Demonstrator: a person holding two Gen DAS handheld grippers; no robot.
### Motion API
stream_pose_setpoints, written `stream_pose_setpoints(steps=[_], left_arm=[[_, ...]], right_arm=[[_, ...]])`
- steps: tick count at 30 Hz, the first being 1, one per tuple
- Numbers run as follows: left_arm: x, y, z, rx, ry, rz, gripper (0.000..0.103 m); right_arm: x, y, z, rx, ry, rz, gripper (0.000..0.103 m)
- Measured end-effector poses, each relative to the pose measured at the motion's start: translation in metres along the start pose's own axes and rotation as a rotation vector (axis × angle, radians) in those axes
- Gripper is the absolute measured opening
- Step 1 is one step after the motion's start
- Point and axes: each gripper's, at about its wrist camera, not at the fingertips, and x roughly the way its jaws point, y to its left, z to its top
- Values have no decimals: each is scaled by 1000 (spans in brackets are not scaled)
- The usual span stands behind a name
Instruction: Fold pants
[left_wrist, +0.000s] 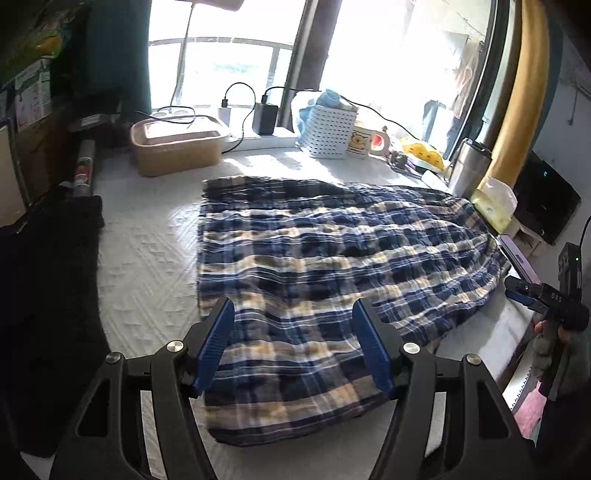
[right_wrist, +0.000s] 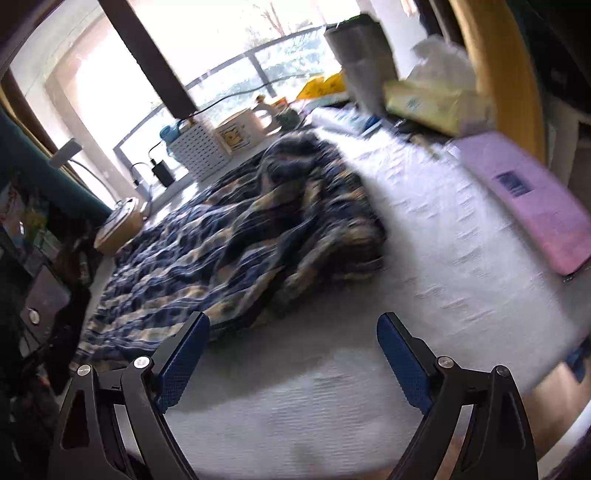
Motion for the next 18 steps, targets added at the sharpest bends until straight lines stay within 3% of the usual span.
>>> stream_pose_setpoints(steps=[10,18], left_arm=[[10,31,12,-34,-14,45,66],[21,53,22,-42,-13,83,66]], right_arm=[[27,3,30,39,-2,1,93],[41,-11,52,114,-43,-34,71]])
